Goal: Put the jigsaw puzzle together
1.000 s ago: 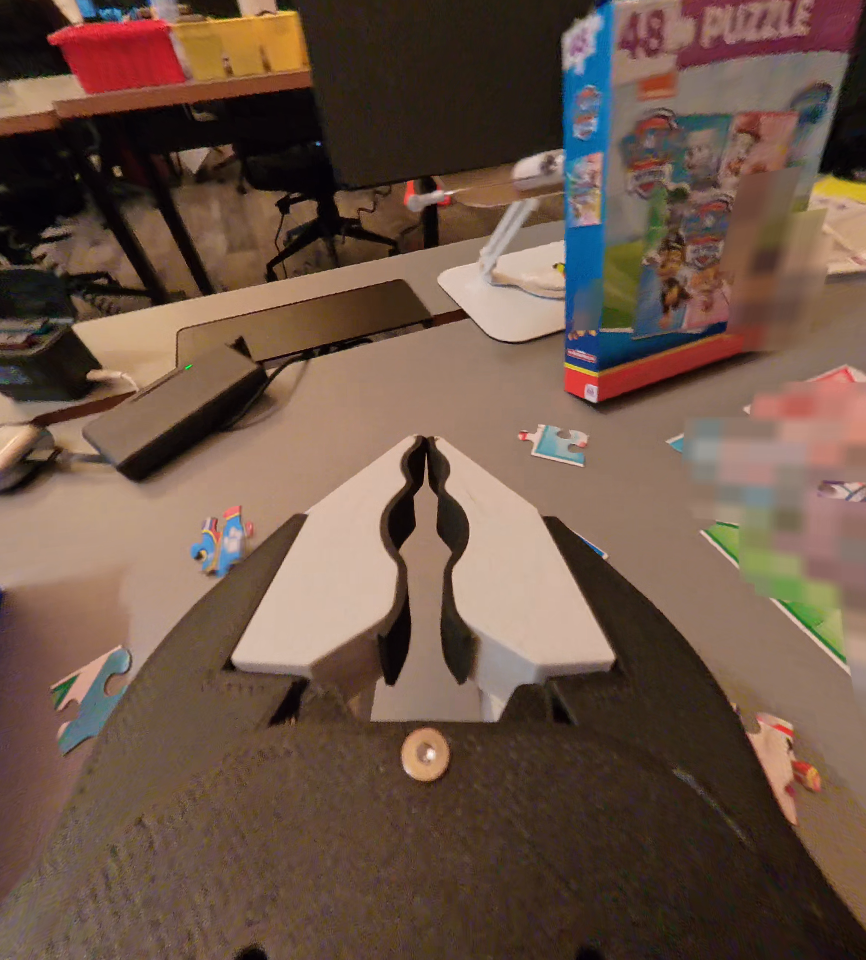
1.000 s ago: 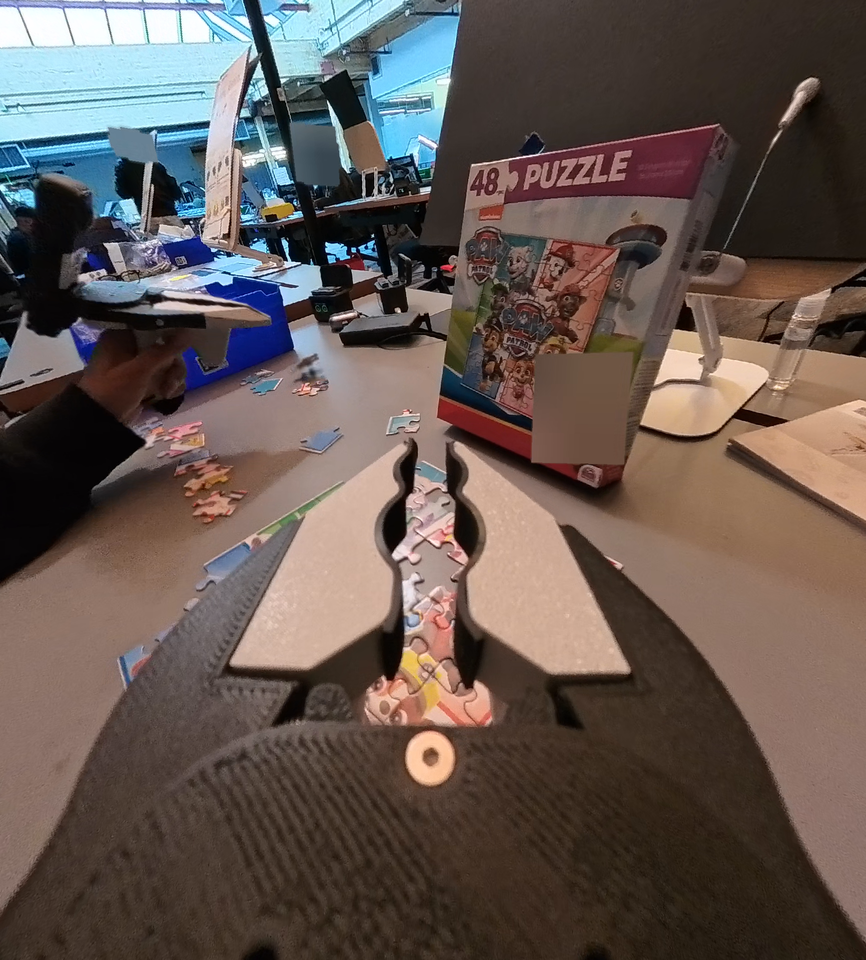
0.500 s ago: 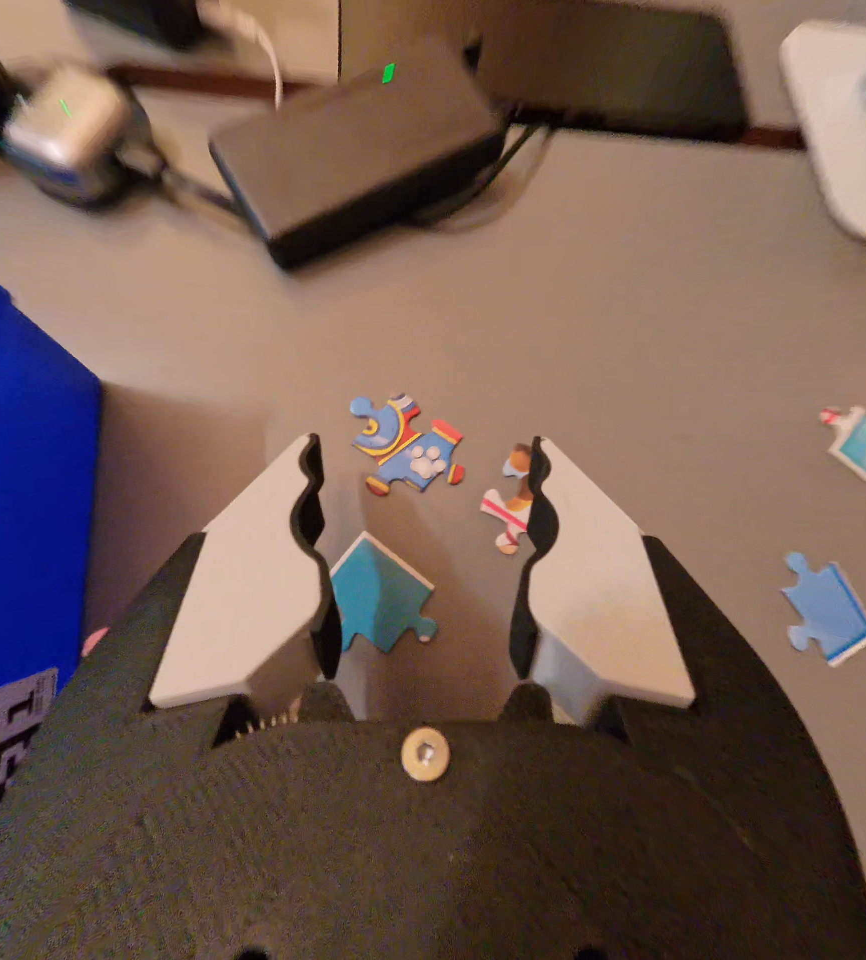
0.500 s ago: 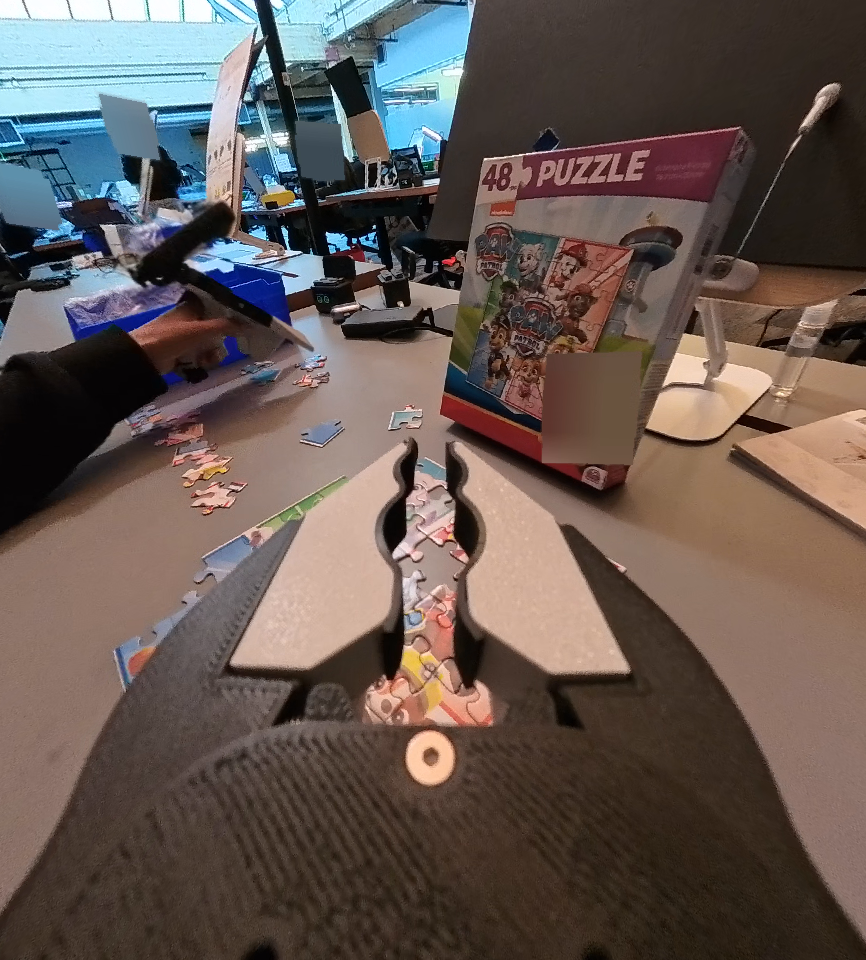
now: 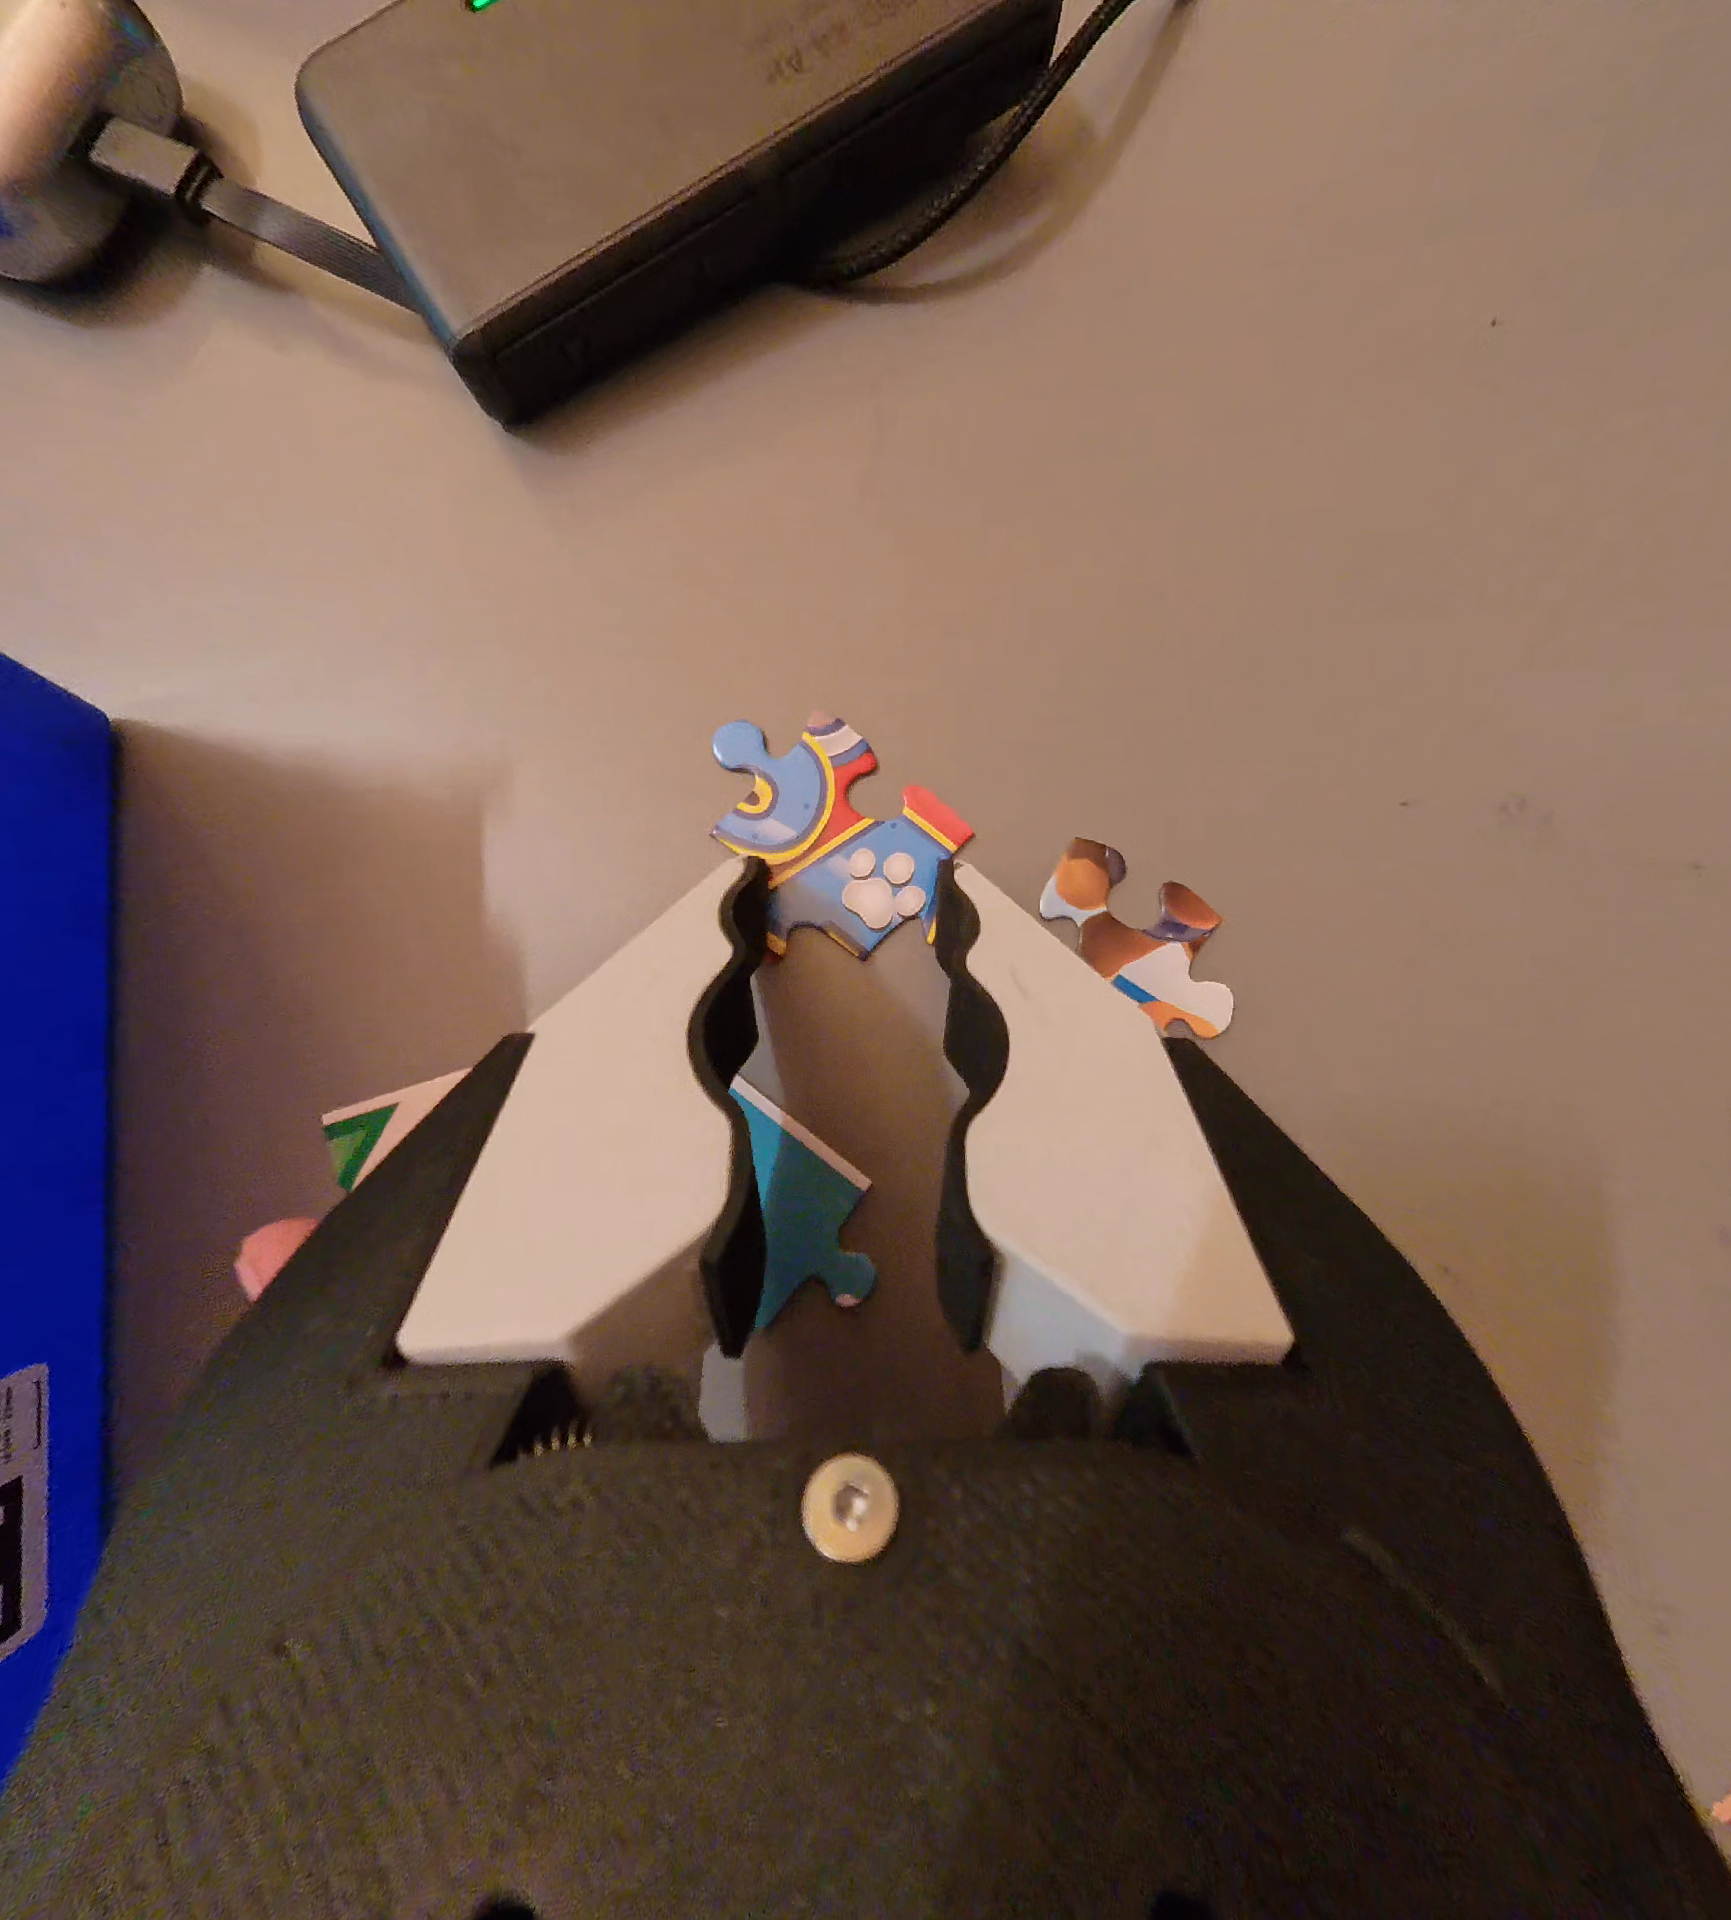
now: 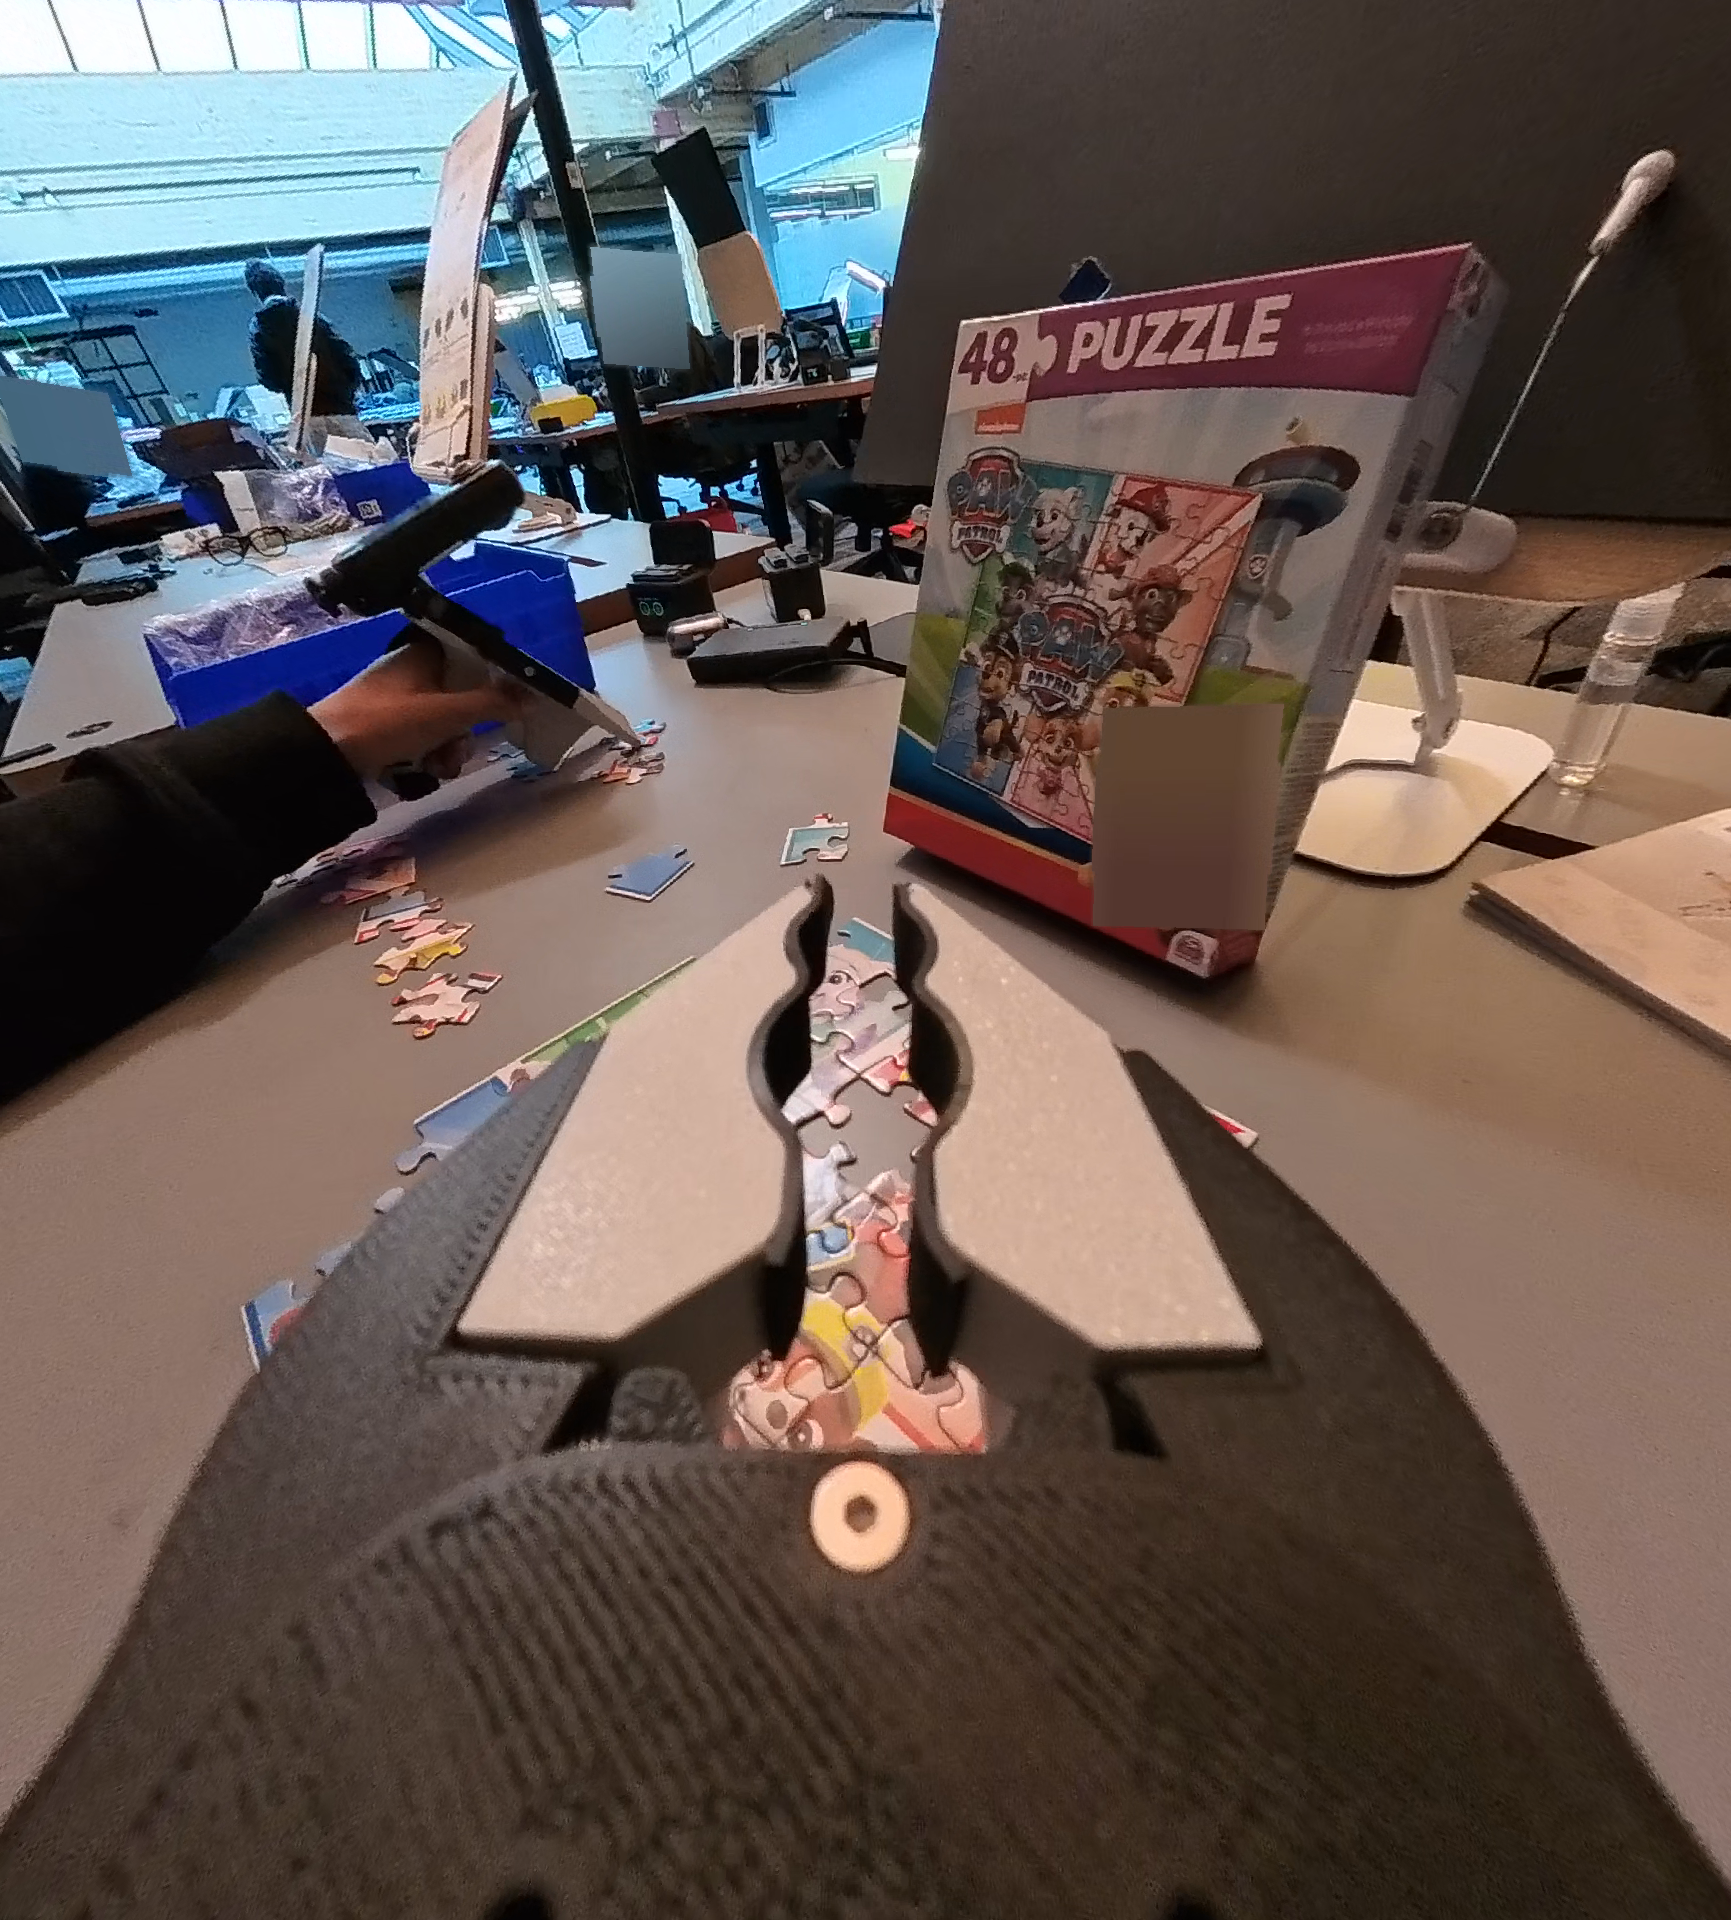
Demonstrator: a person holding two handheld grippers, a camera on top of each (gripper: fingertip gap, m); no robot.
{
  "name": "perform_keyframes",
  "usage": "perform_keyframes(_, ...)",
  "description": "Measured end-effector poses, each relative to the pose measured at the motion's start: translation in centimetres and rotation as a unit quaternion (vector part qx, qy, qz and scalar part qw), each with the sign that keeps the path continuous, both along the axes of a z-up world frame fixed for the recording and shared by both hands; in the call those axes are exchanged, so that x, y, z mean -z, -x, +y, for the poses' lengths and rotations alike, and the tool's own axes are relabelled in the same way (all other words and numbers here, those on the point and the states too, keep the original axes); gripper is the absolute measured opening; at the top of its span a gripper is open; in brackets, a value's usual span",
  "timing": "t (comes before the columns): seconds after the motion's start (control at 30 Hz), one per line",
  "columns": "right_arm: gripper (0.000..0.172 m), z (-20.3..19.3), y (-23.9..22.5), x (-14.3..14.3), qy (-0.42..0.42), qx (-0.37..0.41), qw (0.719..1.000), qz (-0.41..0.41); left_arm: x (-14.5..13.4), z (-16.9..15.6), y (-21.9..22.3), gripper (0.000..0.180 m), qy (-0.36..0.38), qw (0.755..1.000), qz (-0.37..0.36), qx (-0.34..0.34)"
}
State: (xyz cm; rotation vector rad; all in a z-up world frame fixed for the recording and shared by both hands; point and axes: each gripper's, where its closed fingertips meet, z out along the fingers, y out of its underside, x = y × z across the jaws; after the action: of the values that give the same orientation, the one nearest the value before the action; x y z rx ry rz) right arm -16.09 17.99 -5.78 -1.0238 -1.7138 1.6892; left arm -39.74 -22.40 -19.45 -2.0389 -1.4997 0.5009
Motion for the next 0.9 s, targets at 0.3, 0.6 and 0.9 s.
perform_keyframes(0.3,0.010,0.2,0.1,0.1,-0.004,0.004,1.000,-0.001,-4.0,3.1,-1.8,0.000,-0.017,0.996,0.060,0.069)
perform_keyframes(0.6,0.009,0.2,0.0,-0.1,-0.001,0.004,1.000,0.003,-2.3,-4.0,2.0,0.058,-0.007,0.998,0.018,-0.060)
perform_keyframes(0.9,0.010,-0.2,0.0,0.1,-0.006,-0.001,1.000,0.000,0.1,-4.3,2.0,0.023,0.013,1.000,-0.003,-0.028)
